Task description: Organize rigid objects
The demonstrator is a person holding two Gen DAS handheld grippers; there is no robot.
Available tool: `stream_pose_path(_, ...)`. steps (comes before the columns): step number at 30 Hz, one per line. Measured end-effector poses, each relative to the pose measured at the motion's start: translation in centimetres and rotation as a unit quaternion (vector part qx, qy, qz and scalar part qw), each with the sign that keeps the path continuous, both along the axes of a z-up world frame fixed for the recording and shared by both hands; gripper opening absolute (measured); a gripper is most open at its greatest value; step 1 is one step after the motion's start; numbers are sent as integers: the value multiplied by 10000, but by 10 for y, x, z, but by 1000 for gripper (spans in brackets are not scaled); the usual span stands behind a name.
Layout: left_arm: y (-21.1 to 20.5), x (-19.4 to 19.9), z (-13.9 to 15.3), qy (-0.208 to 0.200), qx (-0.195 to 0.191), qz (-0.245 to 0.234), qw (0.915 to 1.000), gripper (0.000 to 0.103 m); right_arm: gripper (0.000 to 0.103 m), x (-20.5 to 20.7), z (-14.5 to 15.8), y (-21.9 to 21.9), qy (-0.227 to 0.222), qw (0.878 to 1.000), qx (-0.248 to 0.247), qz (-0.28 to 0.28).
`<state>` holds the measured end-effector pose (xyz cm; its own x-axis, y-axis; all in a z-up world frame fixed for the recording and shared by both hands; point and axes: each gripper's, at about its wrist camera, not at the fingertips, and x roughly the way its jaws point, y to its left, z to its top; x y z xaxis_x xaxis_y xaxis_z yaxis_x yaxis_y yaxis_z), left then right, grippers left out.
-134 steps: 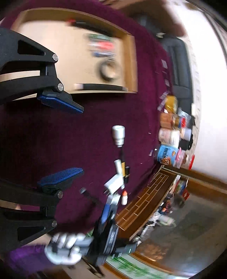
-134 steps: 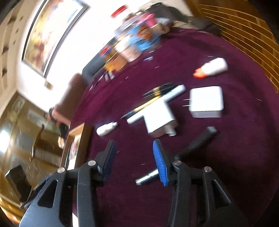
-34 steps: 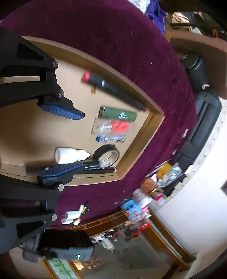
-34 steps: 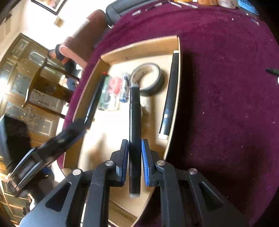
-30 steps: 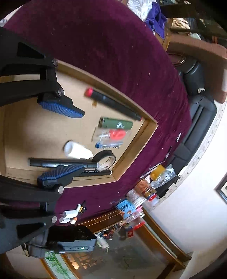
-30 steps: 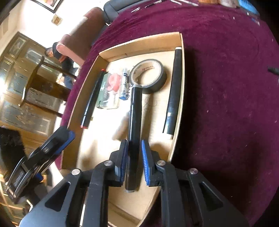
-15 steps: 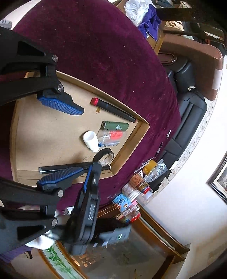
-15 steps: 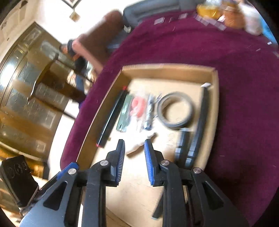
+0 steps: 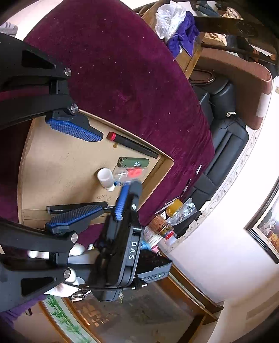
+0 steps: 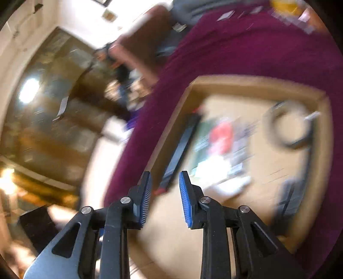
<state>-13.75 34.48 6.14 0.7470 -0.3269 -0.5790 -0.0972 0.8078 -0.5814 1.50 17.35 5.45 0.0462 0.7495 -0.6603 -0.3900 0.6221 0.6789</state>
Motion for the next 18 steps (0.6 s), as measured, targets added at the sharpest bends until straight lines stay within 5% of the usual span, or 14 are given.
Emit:
stream_pose_path(3, -1, -2, -1, 48, 28, -47, 10000, 56, 25, -4, -19, 5, 247, 9994, -187, 150)
stream_pose_path(9, -1, -5, 2, -18, 27, -42, 10000, 56, 25, 7, -12, -59, 198, 9981, -104, -568)
stream_pose_path(14, -14, -7, 10, -140, 120, -223, 9996, 56, 26, -23, 49, -127, -1167, 9869, -309, -1067)
stream_pose_path(16, -22, -9, 15, -219, 164, -319, 9991, 56, 47, -46, 72, -167, -1990, 9639, -710, -1621)
stream_pose_path(17, -28, -10, 18, -271, 197, -406, 9986, 56, 79, -56, 81, -192, -2334, 9476, -939, -1970)
stream_pose_path(18, -32, -10, 20, -304, 216, -464, 9982, 56, 97, -62, 87, -218, -2563, 9305, -1117, -2366)
